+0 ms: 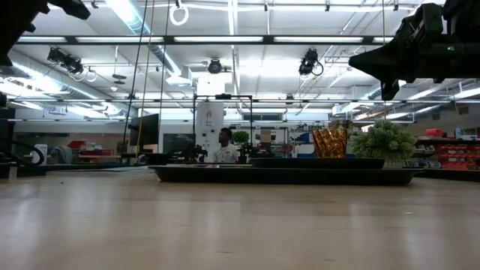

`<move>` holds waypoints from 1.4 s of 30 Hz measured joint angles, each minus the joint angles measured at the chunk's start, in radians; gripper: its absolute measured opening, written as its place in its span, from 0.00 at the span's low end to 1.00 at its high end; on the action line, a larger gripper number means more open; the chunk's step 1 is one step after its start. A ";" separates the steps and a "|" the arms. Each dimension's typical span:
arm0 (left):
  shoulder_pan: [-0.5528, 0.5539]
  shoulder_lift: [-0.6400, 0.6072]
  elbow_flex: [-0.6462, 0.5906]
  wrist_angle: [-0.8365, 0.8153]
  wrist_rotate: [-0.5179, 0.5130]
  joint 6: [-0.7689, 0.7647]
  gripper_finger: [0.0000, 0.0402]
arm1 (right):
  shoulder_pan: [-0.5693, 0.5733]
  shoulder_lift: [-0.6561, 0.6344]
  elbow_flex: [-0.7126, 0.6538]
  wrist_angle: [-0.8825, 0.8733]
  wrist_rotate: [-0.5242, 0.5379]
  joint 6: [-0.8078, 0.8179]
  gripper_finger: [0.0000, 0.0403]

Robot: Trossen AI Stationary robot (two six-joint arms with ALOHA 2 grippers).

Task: Pick and place plate/cup/fork/spoon on tray
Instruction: Return to Home Position

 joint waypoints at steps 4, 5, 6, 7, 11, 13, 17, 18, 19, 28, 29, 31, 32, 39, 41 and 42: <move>0.000 -0.024 0.000 -0.076 -0.005 0.001 0.23 | 0.000 0.000 0.000 0.000 0.000 0.000 0.06; 0.000 -0.023 0.000 -0.092 -0.008 0.001 0.23 | 0.000 0.000 0.000 0.000 0.000 0.000 0.06; 0.000 -0.023 0.000 -0.111 -0.012 0.001 0.23 | 0.000 0.000 0.000 0.000 0.000 0.000 0.06; 0.000 -0.024 0.000 -0.142 -0.016 0.001 0.23 | 0.000 0.000 0.000 0.000 0.000 0.000 0.06; 0.000 -0.022 0.000 -0.307 -0.017 -0.003 0.23 | 0.000 0.000 0.000 0.000 0.000 0.000 0.06; 0.000 -0.023 0.000 -0.395 -0.018 -0.025 0.23 | 0.000 0.000 0.000 0.000 0.000 0.000 0.06; 0.000 -0.022 0.000 -0.488 -0.018 -0.093 0.23 | 0.000 0.000 0.000 0.000 0.000 0.000 0.06; 0.000 -0.022 0.000 -0.505 -0.018 -0.107 0.23 | 0.000 0.000 0.000 0.000 0.000 0.000 0.06; 0.000 -0.022 0.000 -0.512 -0.018 -0.109 0.23 | 0.000 0.000 0.000 0.000 0.000 0.000 0.06; 0.000 -0.022 0.000 -0.507 -0.018 -0.104 0.23 | 0.000 0.000 0.000 0.000 0.000 0.000 0.06; 0.000 -0.022 0.000 -0.507 -0.018 -0.104 0.23 | 0.000 0.000 0.000 0.000 0.000 0.000 0.06; 0.000 -0.022 0.000 -0.507 -0.018 -0.104 0.23 | 0.000 0.000 0.000 0.000 0.000 0.000 0.06; 0.000 -0.022 0.000 -0.507 -0.018 -0.104 0.23 | 0.000 0.000 0.000 0.000 0.000 0.000 0.06; 0.014 -0.022 0.000 -0.507 -0.018 -0.104 0.23 | 0.000 -0.010 0.000 -0.001 0.000 0.000 0.06; 0.024 -0.022 0.000 -0.507 -0.018 -0.104 0.23 | 0.000 -0.028 0.000 -0.034 0.000 0.000 0.06; 0.029 -0.022 0.000 -0.507 -0.018 -0.104 0.23 | -0.001 -0.045 0.000 -0.080 0.000 0.000 0.06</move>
